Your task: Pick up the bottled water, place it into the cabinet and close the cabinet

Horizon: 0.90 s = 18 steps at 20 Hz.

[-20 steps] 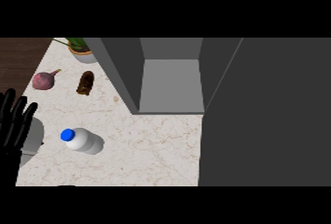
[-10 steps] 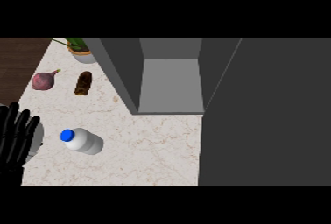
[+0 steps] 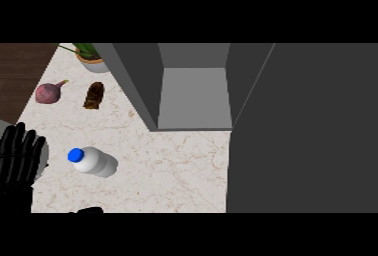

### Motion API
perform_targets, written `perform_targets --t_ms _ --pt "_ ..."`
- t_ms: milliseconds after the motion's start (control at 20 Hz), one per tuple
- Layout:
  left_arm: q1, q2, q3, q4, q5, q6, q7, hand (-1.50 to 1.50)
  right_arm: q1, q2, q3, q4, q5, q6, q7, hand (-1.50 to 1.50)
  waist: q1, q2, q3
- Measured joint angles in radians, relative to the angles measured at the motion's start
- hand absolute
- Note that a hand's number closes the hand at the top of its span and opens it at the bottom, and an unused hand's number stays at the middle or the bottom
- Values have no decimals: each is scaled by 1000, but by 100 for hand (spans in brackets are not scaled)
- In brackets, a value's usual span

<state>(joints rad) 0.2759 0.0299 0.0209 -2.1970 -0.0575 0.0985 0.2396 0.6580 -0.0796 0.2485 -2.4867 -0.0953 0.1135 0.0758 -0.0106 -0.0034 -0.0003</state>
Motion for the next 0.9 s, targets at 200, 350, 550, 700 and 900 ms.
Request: perform_targets --t_ms 200,350,550,700,900 --pt "-2 5 60 119 20 -9 -94 -150 63 2 32 -2 15 14 -56 -150 -3 0 0" --pt "-20 10 85 215 27 -20 -151 -150 88 -16 19 -8 18 27 -75 -150 -3 1 0" --pt "-43 14 125 356 55 -42 -246 -150 145 -22 40 -10 25 40 -122 -150 -6 0 -1" --pt "-71 13 149 471 59 -47 -324 -150 182 -19 64 -6 34 42 -162 -150 -7 0 -1" --pt "-101 -4 172 597 64 -40 -411 -150 228 -37 68 -9 37 59 -205 -150 -8 1 -1"
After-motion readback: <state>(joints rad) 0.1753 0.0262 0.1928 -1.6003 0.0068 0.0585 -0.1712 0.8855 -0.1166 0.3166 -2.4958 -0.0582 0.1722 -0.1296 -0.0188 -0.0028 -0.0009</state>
